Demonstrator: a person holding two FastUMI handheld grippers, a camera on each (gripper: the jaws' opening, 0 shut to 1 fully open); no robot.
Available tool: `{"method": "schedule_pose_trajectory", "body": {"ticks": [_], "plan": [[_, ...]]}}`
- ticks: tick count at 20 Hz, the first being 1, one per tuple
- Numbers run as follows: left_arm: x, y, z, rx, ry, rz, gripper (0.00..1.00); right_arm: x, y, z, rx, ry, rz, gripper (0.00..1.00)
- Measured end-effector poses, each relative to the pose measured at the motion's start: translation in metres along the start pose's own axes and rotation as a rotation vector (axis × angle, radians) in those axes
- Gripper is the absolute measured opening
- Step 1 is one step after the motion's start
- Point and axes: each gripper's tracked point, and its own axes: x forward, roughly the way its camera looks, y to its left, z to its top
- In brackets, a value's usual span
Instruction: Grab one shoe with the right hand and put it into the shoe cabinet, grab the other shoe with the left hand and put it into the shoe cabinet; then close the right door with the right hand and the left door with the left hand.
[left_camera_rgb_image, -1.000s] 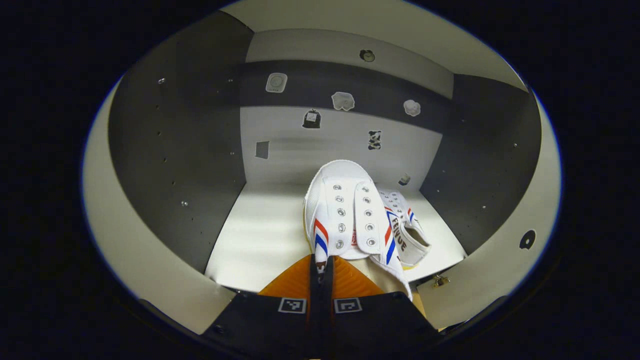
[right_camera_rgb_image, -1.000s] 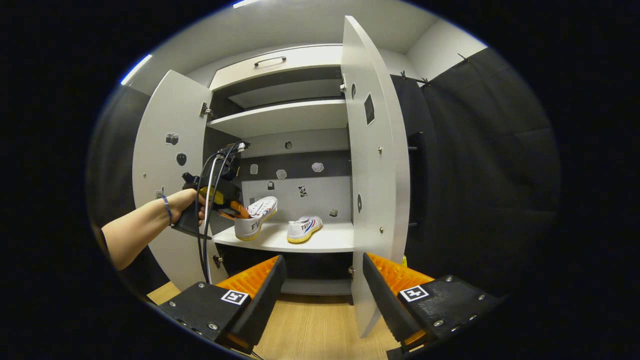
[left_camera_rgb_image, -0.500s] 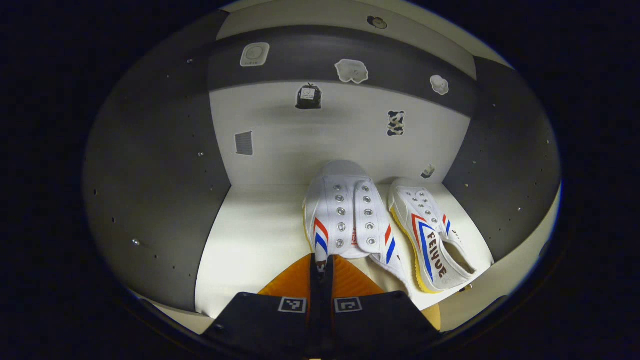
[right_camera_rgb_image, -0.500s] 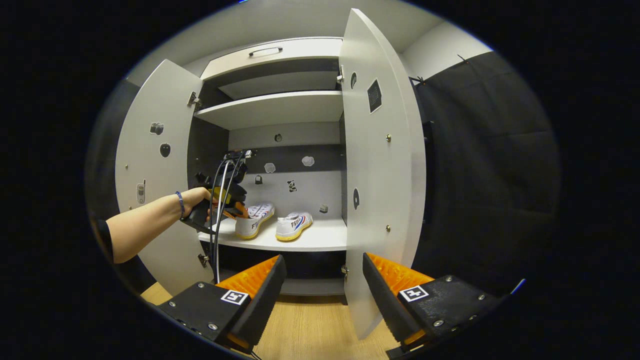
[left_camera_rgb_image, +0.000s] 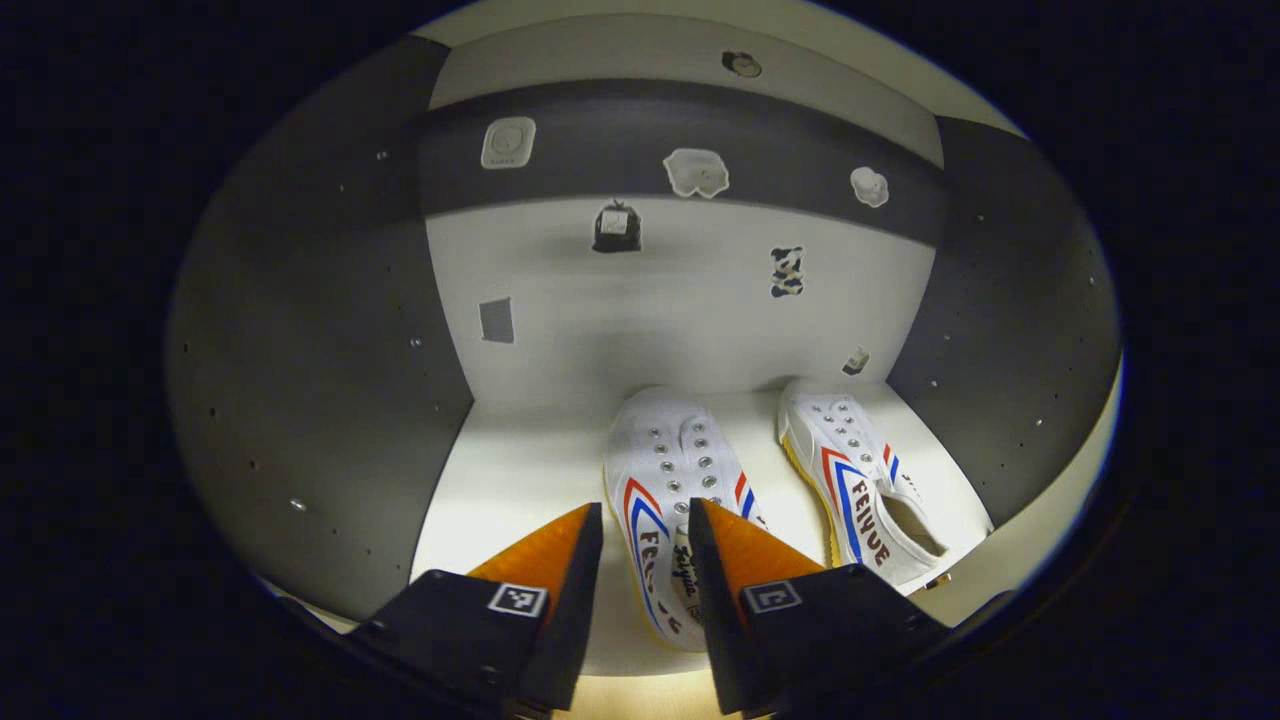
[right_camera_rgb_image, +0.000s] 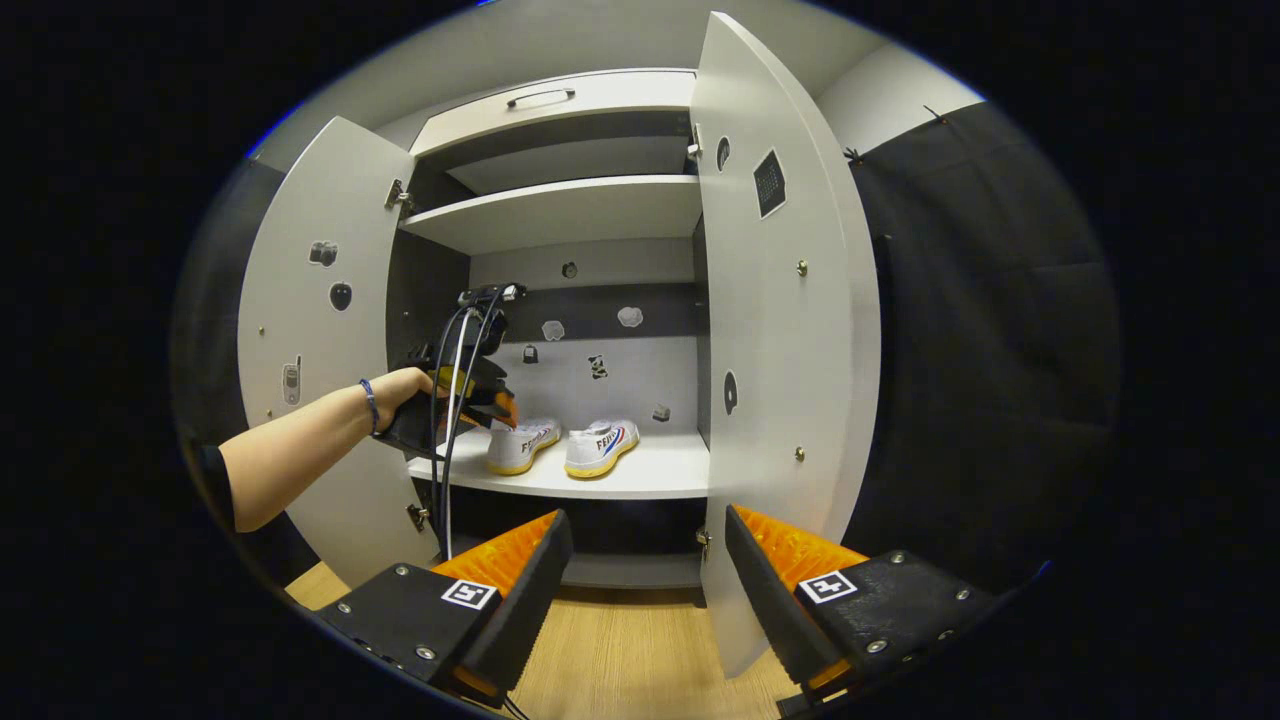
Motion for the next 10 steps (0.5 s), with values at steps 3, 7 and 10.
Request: {"method": "schedule_pose_trajectory", "body": {"ticks": [3,7,10], "plan": [[-0.045,-0.007,0.027,0.022,-0.128,0.019,0.99,-0.009,0.001,0.007,0.007,-0.007,0.024,0.94],[-0.123,-0.016,0.044,0.035,-0.291,0.038,0.99,-0.031,0.001,0.023,-0.011,-0.031,0.056,0.94],[-0.187,-0.025,0.041,0.005,-0.380,0.025,0.99,-0.051,-0.010,0.033,-0.020,-0.043,0.057,0.94]]}}
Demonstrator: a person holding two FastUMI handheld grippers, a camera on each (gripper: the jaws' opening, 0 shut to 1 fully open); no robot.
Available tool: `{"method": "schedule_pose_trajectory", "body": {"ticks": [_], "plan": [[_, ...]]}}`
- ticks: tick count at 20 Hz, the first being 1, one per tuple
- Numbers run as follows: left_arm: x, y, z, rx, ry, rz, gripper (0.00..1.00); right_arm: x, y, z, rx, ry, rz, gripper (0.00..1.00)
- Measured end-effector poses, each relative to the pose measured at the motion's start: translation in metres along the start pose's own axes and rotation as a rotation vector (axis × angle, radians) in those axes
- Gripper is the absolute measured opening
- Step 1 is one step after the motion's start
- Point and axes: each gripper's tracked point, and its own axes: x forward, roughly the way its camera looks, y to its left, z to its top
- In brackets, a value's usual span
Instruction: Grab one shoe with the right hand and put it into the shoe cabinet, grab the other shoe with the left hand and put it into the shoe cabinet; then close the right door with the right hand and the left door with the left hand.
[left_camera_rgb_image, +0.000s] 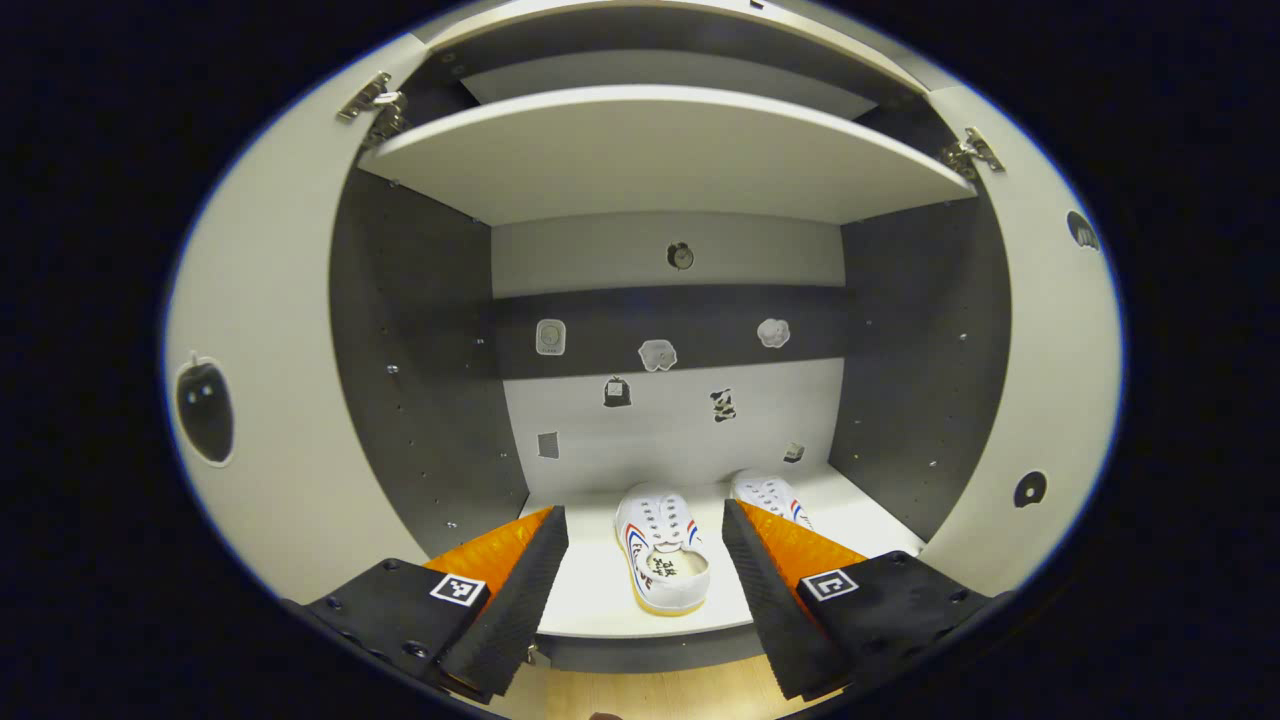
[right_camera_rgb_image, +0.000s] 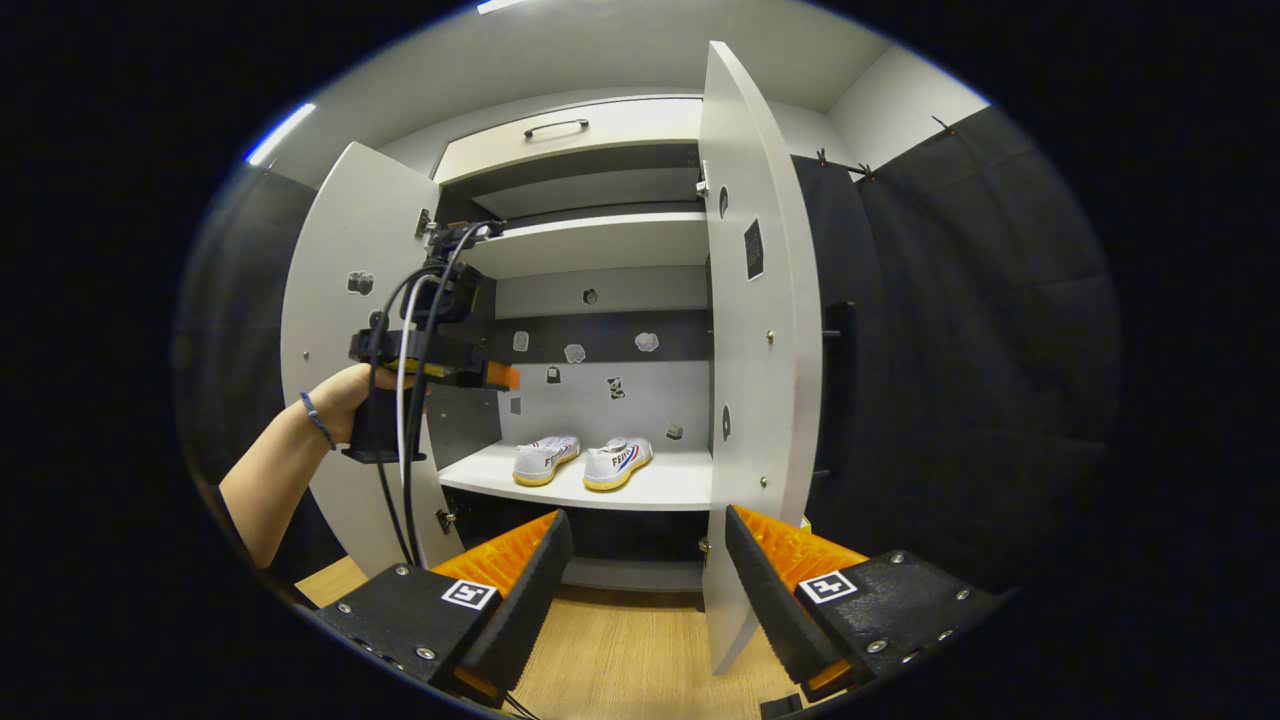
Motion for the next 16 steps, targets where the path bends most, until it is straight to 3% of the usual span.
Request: {"method": "schedule_pose_trajectory", "body": {"ticks": [8,12,16], "plan": [[-0.119,0.007,0.009,-0.024,-0.103,0.039,0.98,-0.034,-0.070,0.014,-0.025,-0.028,-0.096,0.94],[-0.167,0.023,0.001,-0.044,-0.118,0.061,1.00,-0.034,-0.113,0.018,-0.041,-0.036,-0.165,0.94],[-0.200,0.050,0.001,-0.061,-0.128,0.103,0.99,-0.017,-0.139,0.031,-0.067,-0.053,-0.179,0.94]]}}
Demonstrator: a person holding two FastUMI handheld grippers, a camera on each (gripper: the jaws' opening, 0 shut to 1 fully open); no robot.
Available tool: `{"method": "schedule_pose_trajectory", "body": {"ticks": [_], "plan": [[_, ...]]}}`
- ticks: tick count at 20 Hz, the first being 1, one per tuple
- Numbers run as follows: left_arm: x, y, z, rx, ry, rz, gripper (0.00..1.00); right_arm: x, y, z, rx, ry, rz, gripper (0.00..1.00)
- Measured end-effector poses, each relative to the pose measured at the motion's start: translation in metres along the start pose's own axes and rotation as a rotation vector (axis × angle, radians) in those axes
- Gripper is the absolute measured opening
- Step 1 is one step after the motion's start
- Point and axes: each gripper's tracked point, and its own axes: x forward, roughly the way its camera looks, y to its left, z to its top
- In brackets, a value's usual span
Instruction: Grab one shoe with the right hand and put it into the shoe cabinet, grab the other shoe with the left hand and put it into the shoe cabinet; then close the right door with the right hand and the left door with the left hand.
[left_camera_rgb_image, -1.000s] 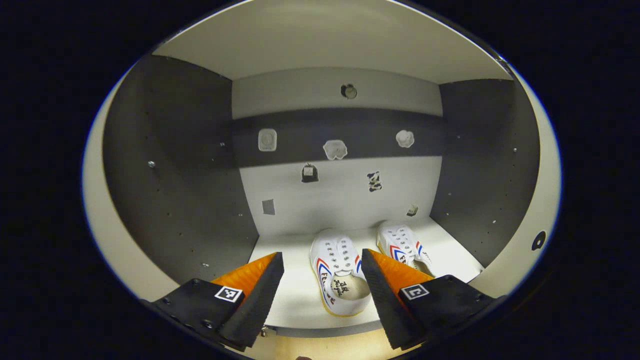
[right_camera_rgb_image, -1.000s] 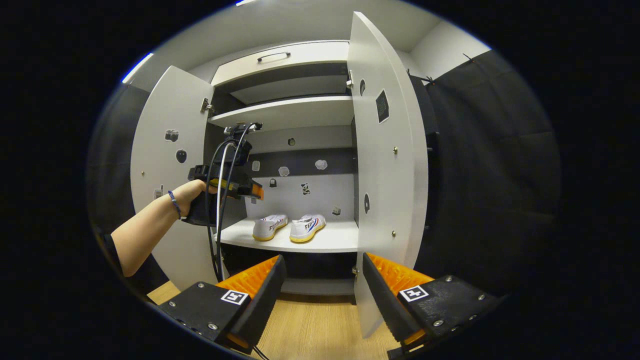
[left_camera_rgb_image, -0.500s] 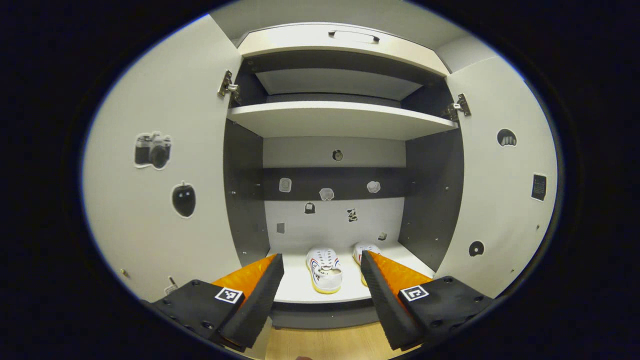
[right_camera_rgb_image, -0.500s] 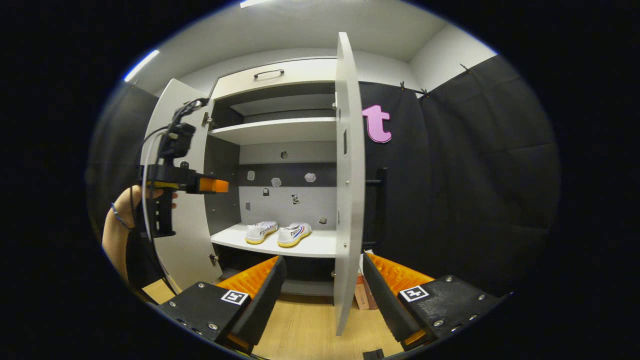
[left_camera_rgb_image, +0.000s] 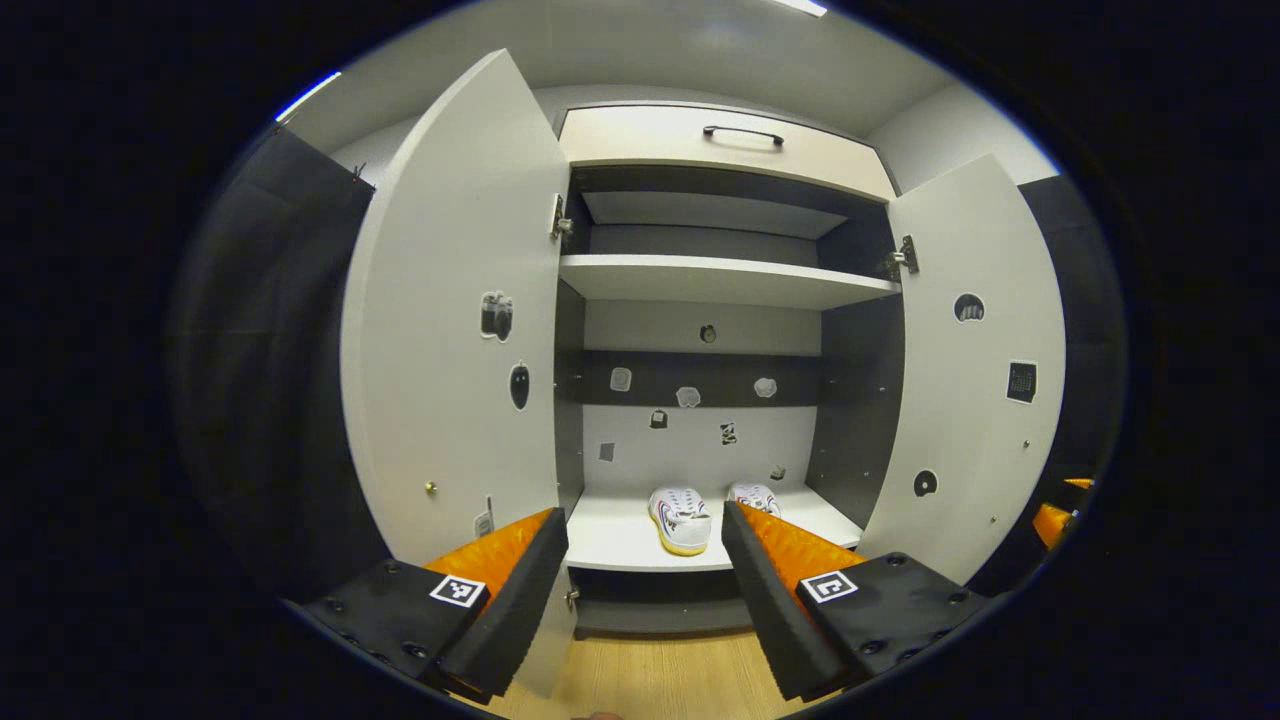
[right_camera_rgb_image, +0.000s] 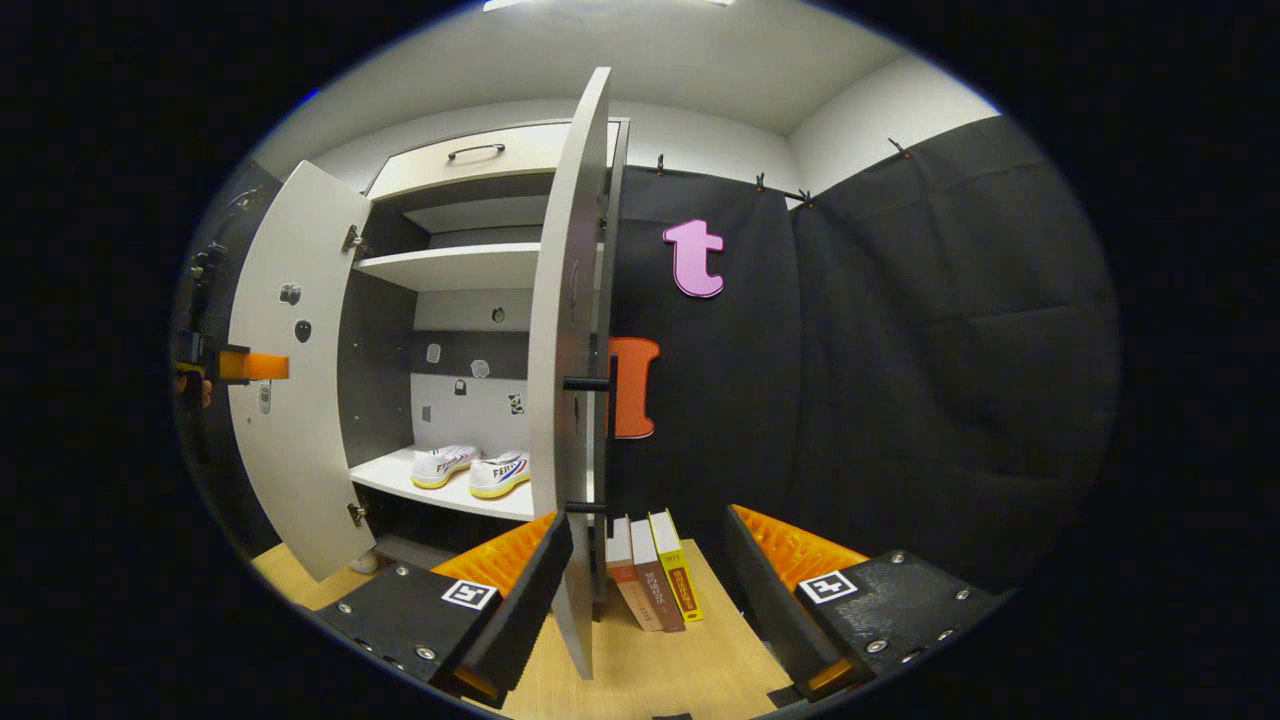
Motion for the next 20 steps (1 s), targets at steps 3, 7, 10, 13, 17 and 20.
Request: {"method": "schedule_pose_trajectory", "body": {"ticks": [3,7,10,13,17,20], "plan": [[-0.016,0.024,0.008,-0.010,-0.018,0.047,0.98,0.021,-0.003,0.006,-0.003,-0.008,0.022,0.94],[-0.032,0.057,0.014,-0.013,-0.029,0.111,0.96,0.043,0.003,0.008,-0.029,0.001,0.056,0.94],[-0.043,0.077,0.015,-0.008,-0.038,0.157,0.96,0.046,0.005,0.010,-0.058,-0.006,0.062,0.92],[-0.047,0.087,0.010,-0.038,-0.028,0.178,0.96,0.045,0.015,0.014,-0.082,-0.013,0.067,0.89],[-0.047,0.091,0.003,-0.058,-0.014,0.181,0.97,0.041,0.033,0.018,-0.077,-0.008,0.094,0.81],[-0.046,0.094,0.001,-0.047,-0.006,0.179,0.96,0.041,0.058,0.019,-0.078,-0.013,0.127,0.73]]}}
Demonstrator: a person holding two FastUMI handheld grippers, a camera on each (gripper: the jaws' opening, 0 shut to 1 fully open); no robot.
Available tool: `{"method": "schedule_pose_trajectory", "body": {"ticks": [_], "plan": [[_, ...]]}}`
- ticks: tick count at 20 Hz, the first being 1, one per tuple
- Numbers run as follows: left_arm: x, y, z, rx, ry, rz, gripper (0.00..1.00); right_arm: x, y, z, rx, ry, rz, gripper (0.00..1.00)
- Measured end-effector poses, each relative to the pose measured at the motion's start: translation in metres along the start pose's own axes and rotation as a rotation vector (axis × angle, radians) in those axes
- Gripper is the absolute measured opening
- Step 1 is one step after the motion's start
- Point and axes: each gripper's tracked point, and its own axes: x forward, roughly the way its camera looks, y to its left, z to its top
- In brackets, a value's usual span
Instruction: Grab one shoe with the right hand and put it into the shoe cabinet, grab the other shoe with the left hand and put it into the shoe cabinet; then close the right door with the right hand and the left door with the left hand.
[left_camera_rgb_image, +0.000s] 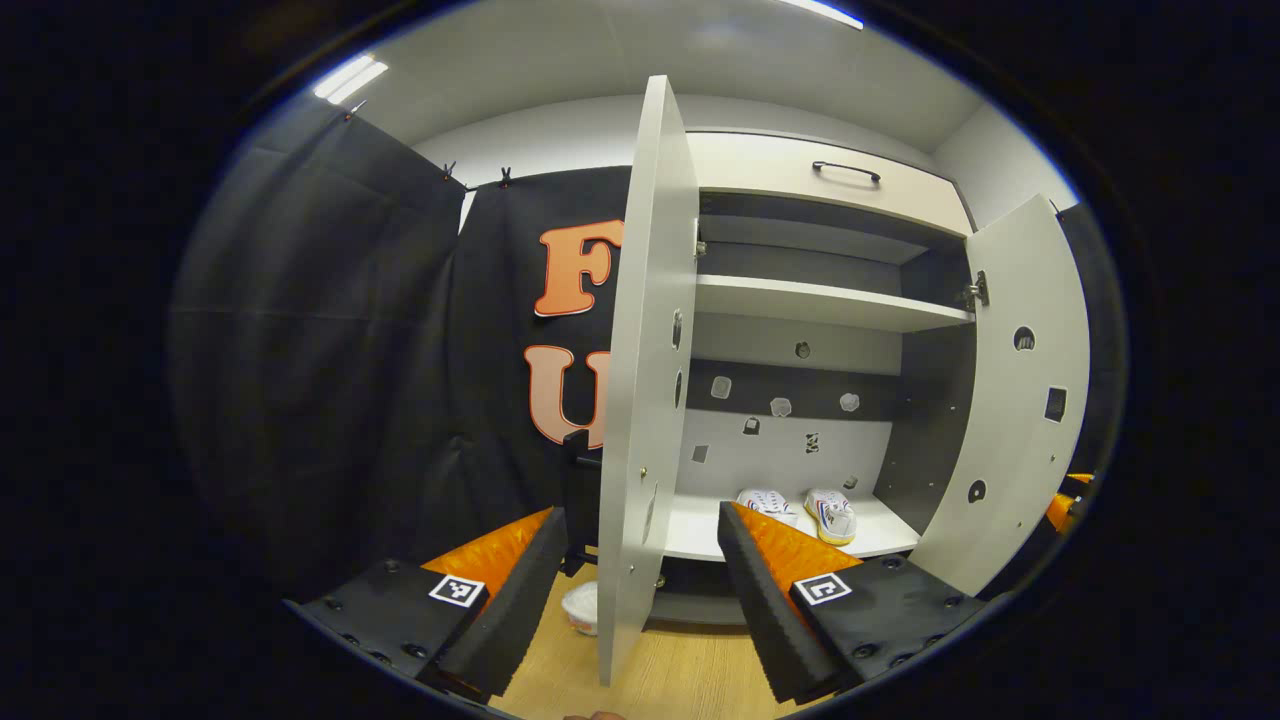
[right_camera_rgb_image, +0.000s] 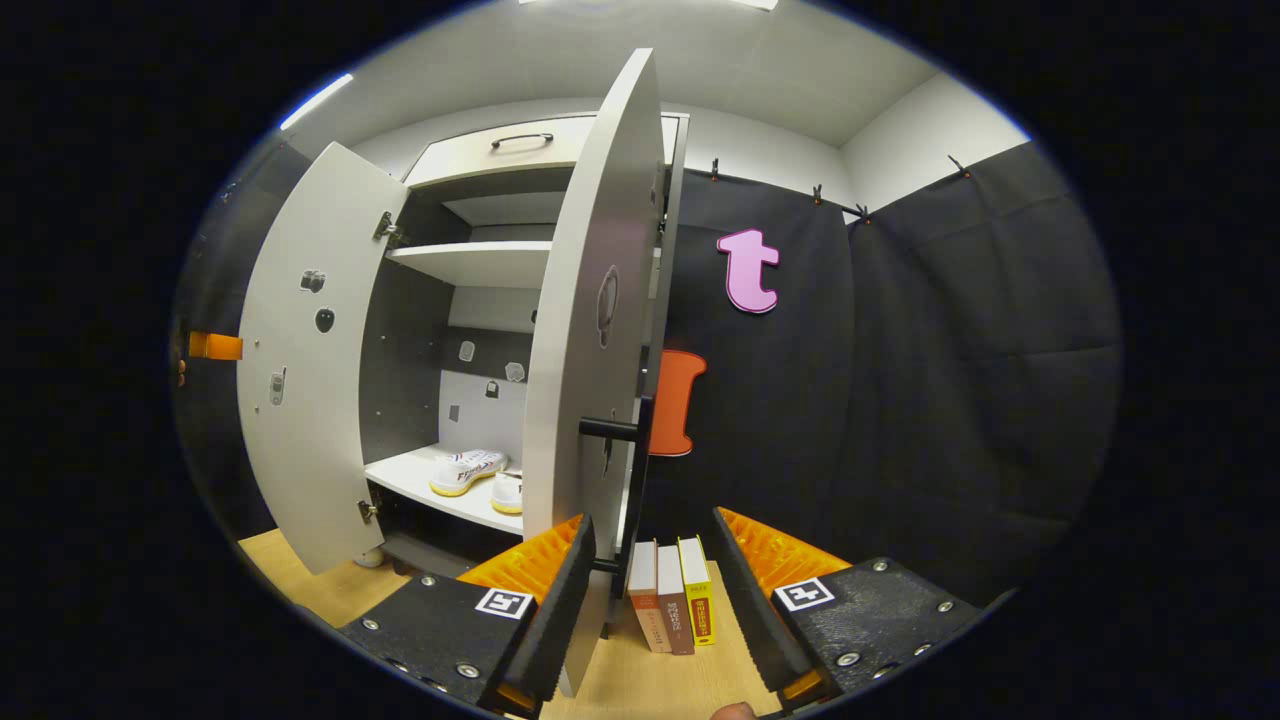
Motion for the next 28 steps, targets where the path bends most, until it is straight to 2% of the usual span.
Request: {"method": "schedule_pose_trajectory", "body": {"ticks": [5,15,17,18,19,20,21,22,24,25,26,28], "plan": [[0.004,0.019,0.002,-0.004,0.000,0.011,0.96,0.010,0.043,0.005,0.023,-0.012,0.079,0.69],[0.006,0.077,0.011,-0.001,-0.015,0.062,0.96,0.049,0.090,0.010,0.126,-0.010,0.133,0.71],[0.006,0.084,0.010,0.003,-0.016,0.066,0.96,0.057,0.096,0.010,0.146,-0.011,0.135,0.78],[0.005,0.087,0.009,0.006,-0.017,0.066,0.96,0.061,0.099,0.010,0.157,-0.009,0.137,0.90],[0.003,0.091,0.010,0.012,-0.020,0.067,0.96,0.069,0.106,0.007,0.168,-0.003,0.137,0.87],[0.002,0.096,0.011,0.018,-0.027,0.067,0.96,0.077,0.114,0.006,0.177,0.000,0.135,0.92],[0.001,0.102,0.013,0.024,-0.034,0.068,0.96,0.090,0.130,0.006,0.189,0.003,0.138,0.93],[0.002,0.108,0.016,0.030,-0.041,0.070,0.96,0.099,0.141,0.006,0.199,0.008,0.140,0.99],[0.001,0.120,0.016,0.035,-0.049,0.077,0.96,0.116,0.153,0.006,0.186,0.009,0.123,0.95],[0.001,0.127,0.016,0.035,-0.054,0.080,0.96,0.120,0.156,0.007,0.177,0.010,0.108,0.99],[0.001,0.132,0.017,0.034,-0.055,0.083,0.96,0.123,0.159,0.007,0.169,0.012,0.095,0.95],[0.002,0.140,0.016,0.036,-0.062,0.078,0.96,0.125,0.161,0.007,0.165,0.015,0.077,0.95]]}}
